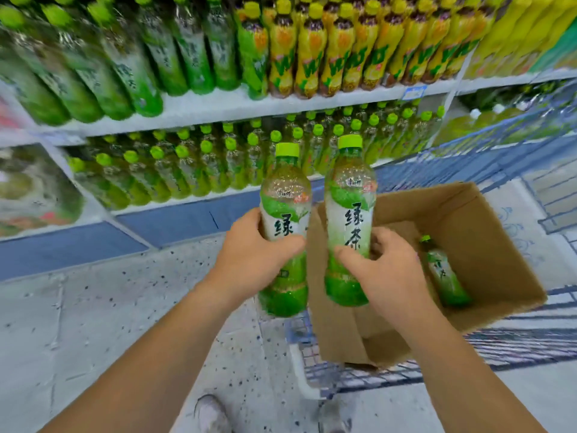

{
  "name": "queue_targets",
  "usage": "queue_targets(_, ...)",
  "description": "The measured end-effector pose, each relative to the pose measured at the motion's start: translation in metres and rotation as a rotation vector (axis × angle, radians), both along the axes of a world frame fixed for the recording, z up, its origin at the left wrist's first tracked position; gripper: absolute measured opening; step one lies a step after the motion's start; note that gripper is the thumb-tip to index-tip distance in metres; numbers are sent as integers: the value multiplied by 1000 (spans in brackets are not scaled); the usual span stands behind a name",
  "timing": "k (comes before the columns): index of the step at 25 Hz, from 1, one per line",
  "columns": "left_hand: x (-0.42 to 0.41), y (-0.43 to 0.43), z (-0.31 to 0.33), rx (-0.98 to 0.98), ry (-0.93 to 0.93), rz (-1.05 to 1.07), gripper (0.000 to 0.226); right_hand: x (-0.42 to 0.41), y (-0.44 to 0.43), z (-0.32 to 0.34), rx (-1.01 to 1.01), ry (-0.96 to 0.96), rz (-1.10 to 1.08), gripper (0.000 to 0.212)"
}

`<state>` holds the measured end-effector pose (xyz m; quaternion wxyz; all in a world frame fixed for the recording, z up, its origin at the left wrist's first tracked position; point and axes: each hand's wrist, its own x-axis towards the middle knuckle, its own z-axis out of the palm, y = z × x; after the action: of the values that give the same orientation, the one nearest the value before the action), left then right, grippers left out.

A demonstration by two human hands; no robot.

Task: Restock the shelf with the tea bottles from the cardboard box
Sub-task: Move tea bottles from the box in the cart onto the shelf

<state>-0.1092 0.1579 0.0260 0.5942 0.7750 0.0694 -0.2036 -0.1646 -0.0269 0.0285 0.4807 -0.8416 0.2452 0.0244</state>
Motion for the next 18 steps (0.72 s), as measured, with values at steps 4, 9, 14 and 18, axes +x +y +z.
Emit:
queue_targets(4,22,96,19,27,-80,46,24,34,93,10,99,-83,34,14)
queue_targets(9,69,172,14,64,-199,151,30,98,179,-12,137,-132,81,17)
queue_targets(14,127,200,2,86,-326,197,32,165,216,-33,165,-208,82,20)
queue_targets(18,176,203,-7,88,-380,242,31,219,223,-52,221,-245,21,22)
